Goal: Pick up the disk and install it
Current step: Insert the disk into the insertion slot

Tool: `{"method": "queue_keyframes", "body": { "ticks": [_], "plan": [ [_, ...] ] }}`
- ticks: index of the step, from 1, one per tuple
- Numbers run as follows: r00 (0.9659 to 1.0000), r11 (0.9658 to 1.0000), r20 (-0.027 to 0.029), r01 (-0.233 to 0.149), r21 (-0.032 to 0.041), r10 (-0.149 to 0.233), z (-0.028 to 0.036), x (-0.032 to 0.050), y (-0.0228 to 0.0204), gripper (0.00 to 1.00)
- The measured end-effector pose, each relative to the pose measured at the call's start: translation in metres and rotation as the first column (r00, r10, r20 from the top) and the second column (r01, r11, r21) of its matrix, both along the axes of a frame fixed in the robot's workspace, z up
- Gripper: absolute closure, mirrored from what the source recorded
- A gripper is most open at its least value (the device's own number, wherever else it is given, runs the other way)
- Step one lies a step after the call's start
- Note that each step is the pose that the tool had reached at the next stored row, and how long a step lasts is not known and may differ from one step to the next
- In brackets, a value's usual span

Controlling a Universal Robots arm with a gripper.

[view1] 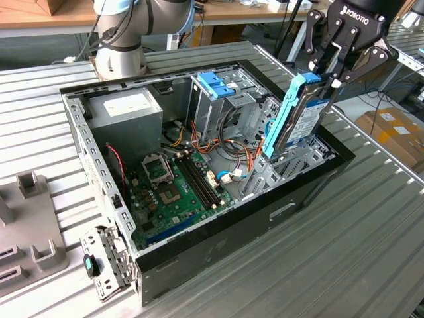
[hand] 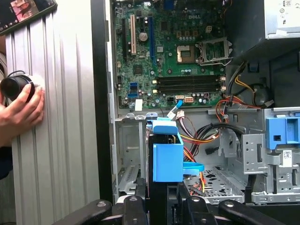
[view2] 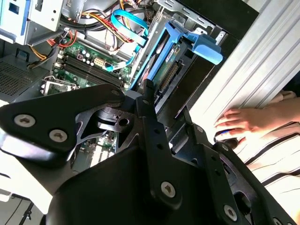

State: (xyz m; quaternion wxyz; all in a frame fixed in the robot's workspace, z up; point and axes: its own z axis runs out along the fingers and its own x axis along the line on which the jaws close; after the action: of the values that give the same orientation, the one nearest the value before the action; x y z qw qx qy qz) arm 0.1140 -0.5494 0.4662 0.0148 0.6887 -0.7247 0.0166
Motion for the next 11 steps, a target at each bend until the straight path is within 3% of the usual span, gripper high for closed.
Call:
{"method": "queue_keyframes", "body": {
  "ticks": [11],
  "plan": [
    [1.0000,1.0000,0.0001,0.000,0.0001,0.000,-0.0053,0.0018,0.0000,0.65]
  ]
}}
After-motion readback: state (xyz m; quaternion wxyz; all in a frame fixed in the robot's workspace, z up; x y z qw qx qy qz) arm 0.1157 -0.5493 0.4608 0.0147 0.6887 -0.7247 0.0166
